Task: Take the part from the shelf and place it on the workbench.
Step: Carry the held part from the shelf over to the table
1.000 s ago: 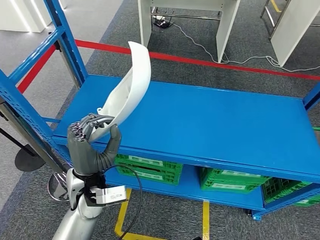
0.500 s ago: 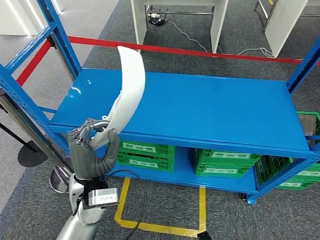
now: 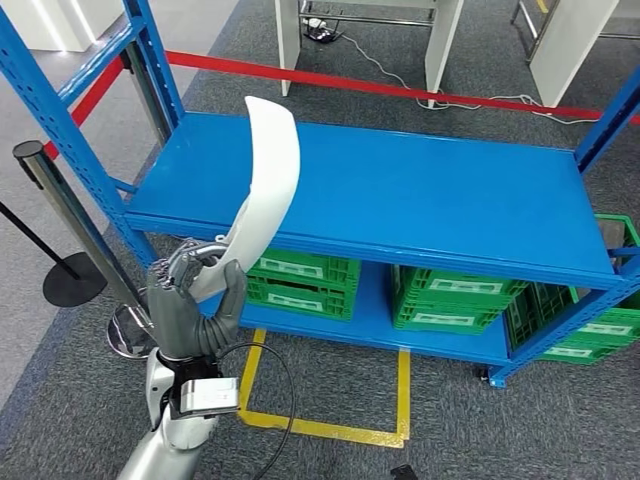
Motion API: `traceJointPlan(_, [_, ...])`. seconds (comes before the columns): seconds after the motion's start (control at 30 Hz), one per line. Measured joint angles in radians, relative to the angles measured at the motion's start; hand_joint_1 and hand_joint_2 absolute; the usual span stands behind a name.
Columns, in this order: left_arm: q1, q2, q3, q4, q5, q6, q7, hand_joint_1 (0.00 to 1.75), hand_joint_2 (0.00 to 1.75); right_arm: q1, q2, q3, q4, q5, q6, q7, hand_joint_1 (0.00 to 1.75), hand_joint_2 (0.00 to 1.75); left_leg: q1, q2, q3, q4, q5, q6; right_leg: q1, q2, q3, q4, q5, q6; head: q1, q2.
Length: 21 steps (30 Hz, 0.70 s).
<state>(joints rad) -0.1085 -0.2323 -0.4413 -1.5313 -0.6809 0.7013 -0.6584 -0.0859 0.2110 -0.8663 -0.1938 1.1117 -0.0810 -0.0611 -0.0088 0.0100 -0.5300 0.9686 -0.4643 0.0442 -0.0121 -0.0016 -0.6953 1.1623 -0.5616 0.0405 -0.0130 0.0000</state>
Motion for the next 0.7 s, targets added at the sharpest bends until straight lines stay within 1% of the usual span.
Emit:
traceJointPlan(0.03, [0.000,0.000,0.000,0.001,0.000,-0.001,0.001,1.75,1.75,0.000,0.000,-0.001,0.000,0.001,-0.001,0.000,0.00,0.00,-0.001,0.001,-0.016,0.001,0.012,0.001,0.000,0.000,-0.013,0.064,-0.032,0.003,0.000,0.000])
traceJointPlan(0.07, [0.000,0.000,0.000,0.002,0.001,-0.002,0.002,1.75,1.75,0.001,0.000,-0.002,0.000,0.002,-0.002,0.000,0.00,0.00,-0.002,0.002,-0.032,0.003,0.023,0.000,0.000,0.000,-0.016,0.110,-0.039,0.005,0.000,0.000])
traceJointPlan(0.1, [0.000,0.000,0.000,0.003,0.001,-0.003,0.002,1.75,1.75,0.001,0.000,-0.003,0.000,0.005,-0.004,-0.001,0.00,0.00,-0.003,0.002,-0.049,0.005,0.035,-0.001,0.000,0.000,-0.004,0.124,-0.024,0.006,0.000,0.000])
traceJointPlan(0.13, [0.001,0.000,0.000,0.004,0.002,-0.003,0.002,1.75,1.75,0.000,0.000,-0.003,0.000,0.008,-0.006,-0.001,0.00,0.00,-0.003,0.003,-0.066,0.009,0.046,-0.003,0.000,0.000,0.027,0.103,0.004,0.006,0.000,0.000])
traceJointPlan(0.17, [0.001,0.000,0.000,0.005,0.002,-0.003,0.002,1.75,1.75,0.000,0.000,-0.003,0.000,0.011,-0.008,-0.002,0.00,0.00,-0.003,0.003,-0.082,0.013,0.056,-0.006,-0.001,0.000,0.074,0.049,0.031,0.006,0.000,0.000])
traceJointPlan(0.2, [0.001,0.000,-0.001,0.005,0.003,-0.003,0.002,1.75,1.75,-0.002,0.000,-0.003,0.000,0.015,-0.010,-0.002,0.00,0.00,-0.004,0.002,-0.097,0.019,0.065,-0.010,-0.001,0.000,0.132,-0.027,0.037,0.006,0.001,0.000])
traceJointPlan(0.23, [0.001,0.000,-0.001,0.005,0.002,-0.003,0.003,1.75,1.75,-0.004,0.000,-0.003,0.000,0.020,-0.012,-0.002,0.00,0.00,-0.005,0.002,-0.108,0.026,0.073,-0.014,0.000,0.001,0.183,-0.100,0.031,0.003,0.000,0.000])
traceJointPlan(0.27, [0.001,0.000,-0.002,0.005,0.001,-0.003,0.003,1.75,1.75,-0.005,0.000,-0.003,0.000,0.024,-0.014,-0.002,0.00,0.00,-0.006,0.002,-0.115,0.030,0.081,-0.018,0.001,0.002,0.213,-0.152,0.018,0.000,0.000,0.000])
traceJointPlan(0.3, [0.001,0.000,-0.002,0.006,-0.001,-0.003,0.003,1.75,1.75,-0.006,0.001,-0.003,0.000,0.027,-0.017,-0.002,0.00,0.00,-0.006,0.002,-0.119,0.033,0.089,-0.023,0.003,0.004,0.227,-0.180,0.006,-0.004,0.000,0.000])
traceJointPlan(0.33, [0.002,0.001,-0.003,0.006,-0.004,-0.003,0.003,1.75,1.75,-0.005,0.001,-0.003,0.000,0.030,-0.021,-0.003,0.00,0.00,-0.006,0.003,-0.122,0.033,0.098,-0.027,0.004,0.005,0.222,-0.185,0.008,-0.012,0.000,0.000])
traceJointPlan(0.37, [0.003,0.001,-0.002,0.006,-0.007,-0.003,0.003,1.75,1.75,-0.004,0.001,-0.003,0.000,0.032,-0.026,-0.004,0.00,0.00,-0.004,0.002,-0.125,0.034,0.100,-0.032,0.004,0.002,0.211,-0.184,0.015,-0.020,0.001,0.000])
traceJointPlan(0.4, [0.004,0.001,-0.001,0.006,-0.010,-0.003,0.003,1.75,1.75,-0.004,0.001,-0.003,0.000,0.034,-0.032,-0.006,0.00,0.00,-0.003,0.000,-0.132,0.044,0.084,-0.038,0.004,0.000,0.206,-0.183,0.024,-0.030,0.000,0.000])
traceJointPlan(0.43, [0.005,0.002,0.000,0.006,-0.012,-0.002,0.003,1.75,1.75,-0.004,0.002,-0.003,0.000,0.035,-0.036,-0.010,0.00,0.00,-0.001,-0.002,-0.142,0.071,0.049,-0.044,0.002,-0.002,0.197,-0.184,0.035,-0.040,-0.002,0.000])
traceJointPlan(0.47, [0.006,0.002,0.002,0.007,-0.012,-0.002,0.004,1.75,1.75,-0.005,0.002,-0.003,0.000,0.036,-0.039,-0.013,0.00,0.00,0.001,-0.004,-0.154,0.117,-0.002,-0.049,0.002,-0.004,0.188,-0.184,0.047,-0.047,-0.004,0.000])
traceJointPlan(0.5, [0.008,0.002,0.003,0.007,-0.012,-0.002,0.004,1.75,1.75,-0.005,0.002,-0.002,0.000,0.037,-0.040,-0.015,0.00,0.00,0.002,-0.004,-0.168,0.182,-0.059,-0.054,0.003,-0.003,0.175,-0.184,0.060,-0.050,-0.006,0.000])
traceJointPlan(0.53, [0.009,0.002,0.004,0.007,-0.012,-0.002,0.006,1.75,1.75,-0.005,0.002,-0.002,0.000,0.039,-0.041,-0.016,0.00,0.00,0.003,-0.004,-0.177,0.250,-0.101,-0.057,0.004,-0.004,0.161,-0.182,0.072,-0.052,-0.007,0.000])
traceJointPlan(0.57, [0.011,0.002,0.005,0.007,-0.011,-0.002,0.008,1.75,1.75,-0.005,0.002,-0.002,0.000,0.040,-0.042,-0.016,0.00,0.00,0.004,-0.004,-0.179,0.302,-0.120,-0.058,0.006,-0.004,0.145,-0.181,0.083,-0.052,-0.006,0.000])
traceJointPlan(0.6, [0.013,0.003,0.006,0.007,-0.011,-0.002,0.010,1.75,1.75,-0.005,0.002,-0.002,0.000,0.040,-0.042,-0.015,0.00,0.00,0.004,-0.004,-0.167,0.326,-0.117,-0.056,0.007,-0.005,0.128,-0.179,0.094,-0.052,-0.006,0.000])
traceJointPlan(0.63, [0.014,0.003,0.007,0.007,-0.010,-0.002,0.011,1.75,1.75,-0.004,0.002,-0.002,0.000,0.040,-0.043,-0.014,0.00,0.00,0.004,-0.005,-0.140,0.310,-0.095,-0.053,0.009,-0.005,0.112,-0.176,0.104,-0.051,-0.006,0.000])
traceJointPlan(0.67, [0.015,0.002,0.008,0.007,-0.010,-0.002,0.012,1.75,1.75,-0.004,0.002,-0.002,0.000,0.040,-0.043,-0.014,0.00,0.00,0.003,-0.005,-0.096,0.259,-0.069,-0.047,0.010,-0.004,0.098,-0.175,0.114,-0.049,-0.006,0.000])
traceJointPlan(0.7, [0.015,0.002,0.008,0.007,-0.010,-0.002,0.013,1.75,1.75,-0.004,0.003,-0.002,0.000,0.040,-0.043,-0.014,0.00,0.00,0.001,-0.007,-0.042,0.184,-0.055,-0.040,0.011,-0.003,0.087,-0.173,0.123,-0.047,-0.006,0.000])
